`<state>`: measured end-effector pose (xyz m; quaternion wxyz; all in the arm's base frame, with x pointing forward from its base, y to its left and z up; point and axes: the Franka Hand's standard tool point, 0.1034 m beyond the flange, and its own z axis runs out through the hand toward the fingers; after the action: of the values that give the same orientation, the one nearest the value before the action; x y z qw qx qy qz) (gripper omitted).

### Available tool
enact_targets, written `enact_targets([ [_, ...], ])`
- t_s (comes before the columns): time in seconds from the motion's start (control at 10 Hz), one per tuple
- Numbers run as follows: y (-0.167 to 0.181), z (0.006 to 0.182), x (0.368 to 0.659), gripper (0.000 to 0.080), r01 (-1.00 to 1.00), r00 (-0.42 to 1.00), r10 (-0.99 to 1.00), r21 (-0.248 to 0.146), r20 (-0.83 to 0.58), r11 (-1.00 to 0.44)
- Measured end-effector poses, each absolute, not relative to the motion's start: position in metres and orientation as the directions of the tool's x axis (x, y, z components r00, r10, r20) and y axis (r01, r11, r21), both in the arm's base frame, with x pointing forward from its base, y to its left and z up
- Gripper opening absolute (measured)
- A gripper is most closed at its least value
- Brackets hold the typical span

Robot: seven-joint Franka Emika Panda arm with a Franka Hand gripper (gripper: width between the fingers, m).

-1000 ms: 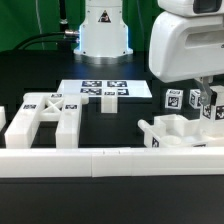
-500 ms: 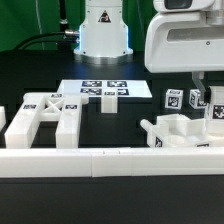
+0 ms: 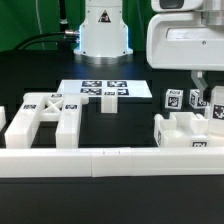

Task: Assemble chair

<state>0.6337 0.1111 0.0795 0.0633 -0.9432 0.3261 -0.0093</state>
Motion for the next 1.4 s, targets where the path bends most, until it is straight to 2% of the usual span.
enact_targets([
  [0.3,0.11,0.079,0.6319,0.0287,-0.808,0.584,-0.81,-0.129,-0.051,-0.575],
  [0.6,0.1093,0.0787,0.6317,0.0287,-0.937,0.34,-0.935,-0.113,-0.096,-0.329],
  [0.8,0.1093,0.0787,0.6319,0.0287,-0.959,0.274,-0.955,-0.109,-0.111,-0.262],
  [0.9,0.1099,0.0786,0.6318,0.0287,-0.954,0.289,-0.951,-0.111,-0.11,-0.277],
  [1.1,0.1109,0.0786,0.6317,0.0584,-0.946,0.316,-0.942,-0.115,-0.111,-0.304],
  [1.2,0.1114,0.0795,0.6323,0.063,-0.907,0.414,-0.905,-0.125,-0.098,-0.402],
  [1.3,0.1126,0.0803,0.633,0.063,-0.851,0.519,-0.851,-0.138,-0.083,-0.506],
  [1.4,0.1123,0.0798,0.6327,0.0643,-0.822,0.564,-0.822,-0.143,-0.076,-0.551],
])
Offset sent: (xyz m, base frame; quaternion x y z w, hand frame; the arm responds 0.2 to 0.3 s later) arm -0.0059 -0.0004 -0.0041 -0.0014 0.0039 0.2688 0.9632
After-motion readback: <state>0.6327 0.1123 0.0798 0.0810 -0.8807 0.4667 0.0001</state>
